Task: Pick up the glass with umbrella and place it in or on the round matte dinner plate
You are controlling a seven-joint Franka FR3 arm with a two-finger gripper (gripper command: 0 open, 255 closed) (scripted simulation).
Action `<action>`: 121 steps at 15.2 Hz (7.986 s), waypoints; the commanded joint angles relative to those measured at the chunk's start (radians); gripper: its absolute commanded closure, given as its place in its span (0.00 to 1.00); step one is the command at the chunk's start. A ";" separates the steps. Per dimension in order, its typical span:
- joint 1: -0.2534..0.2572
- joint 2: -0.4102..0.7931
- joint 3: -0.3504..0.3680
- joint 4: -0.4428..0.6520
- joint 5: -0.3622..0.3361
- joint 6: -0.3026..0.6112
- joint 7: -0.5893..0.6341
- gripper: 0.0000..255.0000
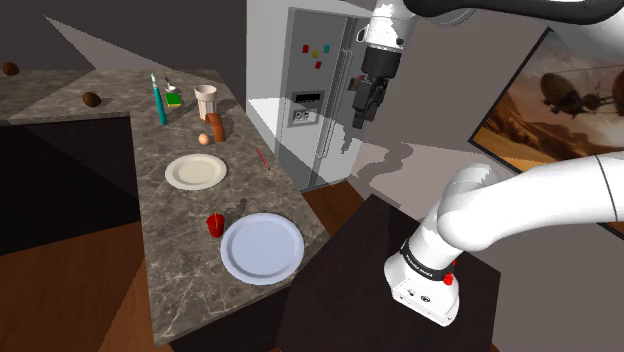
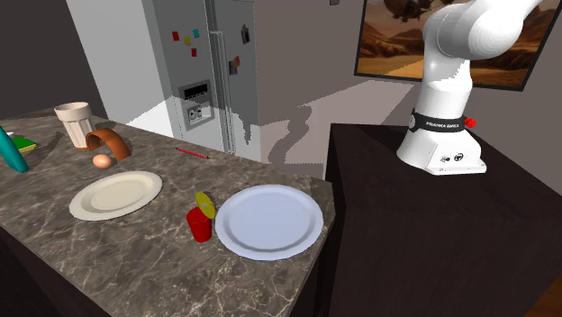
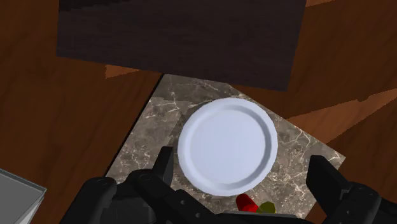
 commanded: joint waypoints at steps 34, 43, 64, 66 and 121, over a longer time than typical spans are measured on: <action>0.156 1.180 0.225 0.435 -0.078 0.710 0.383 0.00; 0.234 1.556 0.191 0.820 -0.137 0.677 0.460 0.00; 0.247 1.649 0.184 0.852 -0.144 0.737 0.467 1.00; 0.247 1.648 0.184 0.851 -0.144 0.737 0.467 1.00; 0.171 1.267 0.193 0.153 -0.113 1.051 0.404 0.00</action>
